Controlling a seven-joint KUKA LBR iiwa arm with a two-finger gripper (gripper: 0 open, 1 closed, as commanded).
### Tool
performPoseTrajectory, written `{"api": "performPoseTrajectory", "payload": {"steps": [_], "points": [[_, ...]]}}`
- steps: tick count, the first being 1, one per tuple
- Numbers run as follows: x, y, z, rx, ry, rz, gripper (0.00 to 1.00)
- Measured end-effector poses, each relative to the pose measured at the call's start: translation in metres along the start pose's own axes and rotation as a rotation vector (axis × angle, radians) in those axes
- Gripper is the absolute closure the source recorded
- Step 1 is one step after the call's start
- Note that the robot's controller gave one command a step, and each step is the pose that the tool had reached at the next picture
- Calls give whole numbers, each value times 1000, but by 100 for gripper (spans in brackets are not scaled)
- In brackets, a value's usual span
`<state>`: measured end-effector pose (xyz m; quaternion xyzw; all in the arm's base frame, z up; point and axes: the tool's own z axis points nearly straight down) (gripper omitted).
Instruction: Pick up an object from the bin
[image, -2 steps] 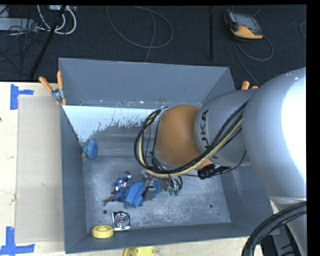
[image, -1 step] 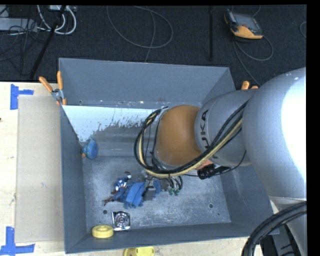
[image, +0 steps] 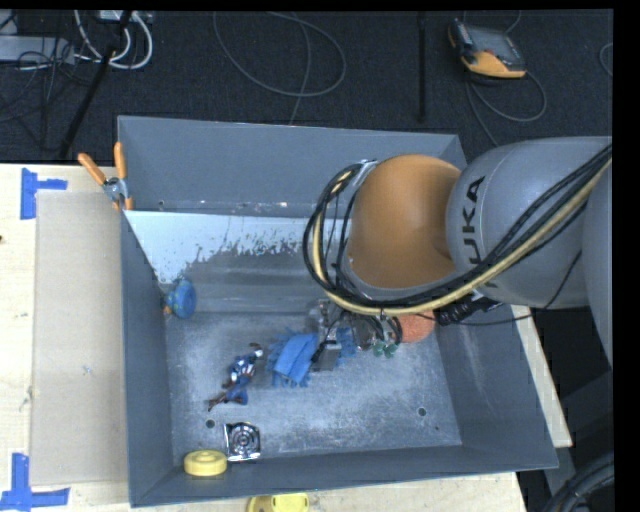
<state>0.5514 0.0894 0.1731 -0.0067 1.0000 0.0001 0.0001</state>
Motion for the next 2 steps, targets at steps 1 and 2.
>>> {"api": "performPoseTrajectory", "payload": {"steps": [1, 2], "points": [[0, 0, 0, 0, 0, 0, 100], [29, 38, -134, 0, -1, -19, 100]]}}
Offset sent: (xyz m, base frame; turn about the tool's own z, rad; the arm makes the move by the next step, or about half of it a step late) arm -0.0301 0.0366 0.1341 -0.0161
